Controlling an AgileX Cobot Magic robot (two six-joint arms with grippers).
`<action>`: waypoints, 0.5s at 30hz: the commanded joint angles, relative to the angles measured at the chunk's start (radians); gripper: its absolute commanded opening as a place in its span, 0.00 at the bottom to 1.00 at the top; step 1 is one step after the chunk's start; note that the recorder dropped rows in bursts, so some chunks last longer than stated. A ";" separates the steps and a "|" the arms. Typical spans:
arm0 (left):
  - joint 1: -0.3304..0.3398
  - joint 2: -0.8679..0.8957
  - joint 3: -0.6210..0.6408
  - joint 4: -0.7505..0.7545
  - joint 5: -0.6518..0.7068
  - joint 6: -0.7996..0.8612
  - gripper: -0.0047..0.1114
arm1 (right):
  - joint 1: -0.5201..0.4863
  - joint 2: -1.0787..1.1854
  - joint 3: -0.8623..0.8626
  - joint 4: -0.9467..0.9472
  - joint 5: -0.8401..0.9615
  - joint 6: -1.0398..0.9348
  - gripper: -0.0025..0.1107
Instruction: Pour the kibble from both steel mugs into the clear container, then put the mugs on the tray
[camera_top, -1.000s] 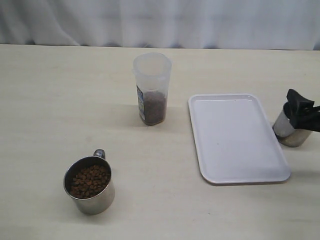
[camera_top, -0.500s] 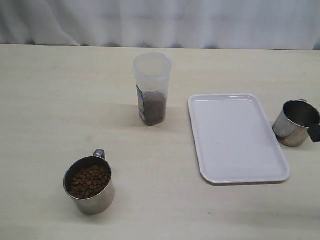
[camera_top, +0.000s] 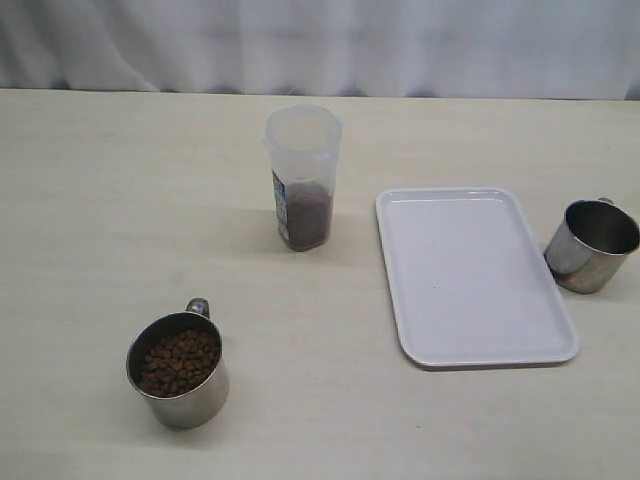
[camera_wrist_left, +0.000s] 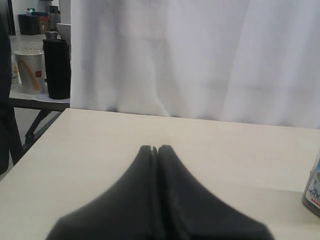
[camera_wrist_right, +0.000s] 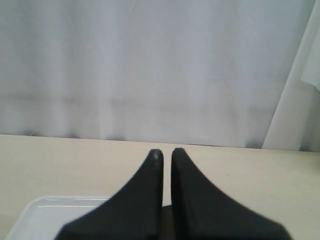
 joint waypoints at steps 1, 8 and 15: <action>0.000 -0.003 0.002 -0.005 -0.017 -0.001 0.04 | -0.003 -0.162 0.005 -0.204 0.162 0.257 0.06; 0.000 -0.003 0.002 -0.005 -0.017 -0.001 0.04 | 0.022 -0.276 0.005 -0.442 0.256 0.534 0.06; 0.000 -0.003 0.002 -0.005 -0.017 -0.001 0.04 | 0.034 -0.552 0.005 -0.964 0.253 1.016 0.06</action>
